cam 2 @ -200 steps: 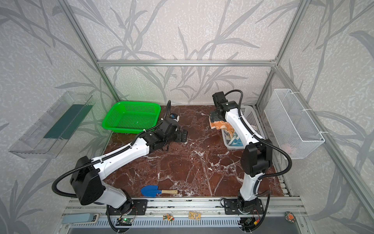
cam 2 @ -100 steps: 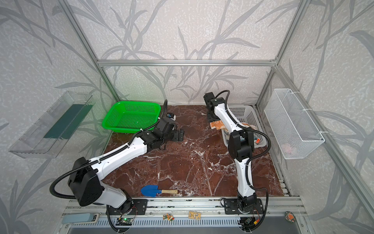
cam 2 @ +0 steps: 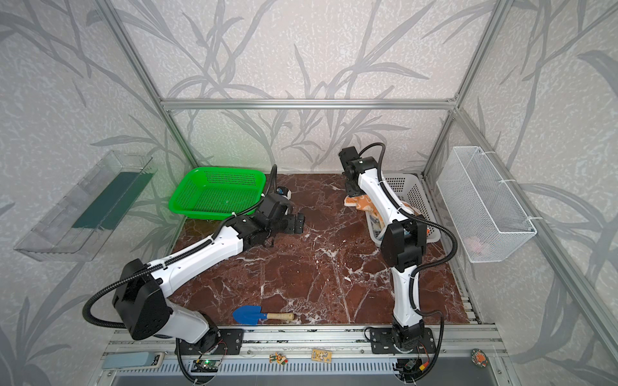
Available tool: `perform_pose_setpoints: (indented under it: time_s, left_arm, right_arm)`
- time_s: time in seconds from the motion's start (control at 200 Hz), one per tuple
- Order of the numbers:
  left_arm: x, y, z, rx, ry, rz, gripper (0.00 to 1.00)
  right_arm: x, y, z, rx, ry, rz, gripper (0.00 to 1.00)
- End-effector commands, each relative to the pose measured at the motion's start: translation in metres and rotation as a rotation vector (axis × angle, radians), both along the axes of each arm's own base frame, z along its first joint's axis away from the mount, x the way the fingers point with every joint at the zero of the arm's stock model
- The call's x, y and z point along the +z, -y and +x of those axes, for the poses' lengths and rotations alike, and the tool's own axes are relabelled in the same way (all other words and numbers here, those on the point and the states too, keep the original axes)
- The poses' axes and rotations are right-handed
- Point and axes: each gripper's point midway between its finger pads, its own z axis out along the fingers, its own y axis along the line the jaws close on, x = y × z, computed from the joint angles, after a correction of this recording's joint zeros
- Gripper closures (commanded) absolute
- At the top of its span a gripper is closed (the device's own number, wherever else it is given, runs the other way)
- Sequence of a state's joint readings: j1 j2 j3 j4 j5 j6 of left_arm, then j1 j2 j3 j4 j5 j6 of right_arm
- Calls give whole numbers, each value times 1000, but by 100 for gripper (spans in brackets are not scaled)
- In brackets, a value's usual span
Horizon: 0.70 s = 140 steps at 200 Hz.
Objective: Fold and stack the towels
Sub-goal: 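Lift the orange towel out and drop it on the table with the right gripper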
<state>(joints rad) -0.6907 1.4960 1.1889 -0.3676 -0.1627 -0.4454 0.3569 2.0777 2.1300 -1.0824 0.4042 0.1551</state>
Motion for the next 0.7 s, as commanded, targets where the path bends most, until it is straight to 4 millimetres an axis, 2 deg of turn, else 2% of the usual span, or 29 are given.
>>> perform_pose_setpoints:
  time_s: [0.0, 0.145, 0.3, 0.365, 0.435, 0.495, 0.53, 0.63, 0.695]
  left_arm:
    - [21, -6, 0, 20, 35, -23, 1]
    - [33, -15, -4, 39, 57, -43, 1]
    - [48, -31, -13, 68, 93, -40, 1]
    - [56, -42, -18, 91, 115, -35, 1]
    - [66, -55, -24, 122, 146, -31, 1]
    - [75, -66, -29, 148, 176, -35, 1]
    - [80, -73, -31, 162, 191, -37, 1]
    - [87, -91, -37, 205, 222, -30, 1]
    - [88, -101, -39, 233, 226, -25, 1]
  right_arm:
    - [82, -35, -17, 123, 176, 4, 97]
    - [134, -91, -40, 263, 271, 26, 99]
    - [196, -146, -80, 433, 354, 216, 100]
    - [218, -155, -93, 464, 390, 320, 99]
    - [226, -151, -93, 442, 420, 336, 98]
    - [216, -145, -84, 411, 403, 331, 96]
    - [200, -141, -77, 383, 366, 344, 95]
    - [133, -127, -56, 284, 199, 414, 91]
    - [81, -114, -44, 220, 107, 414, 76]
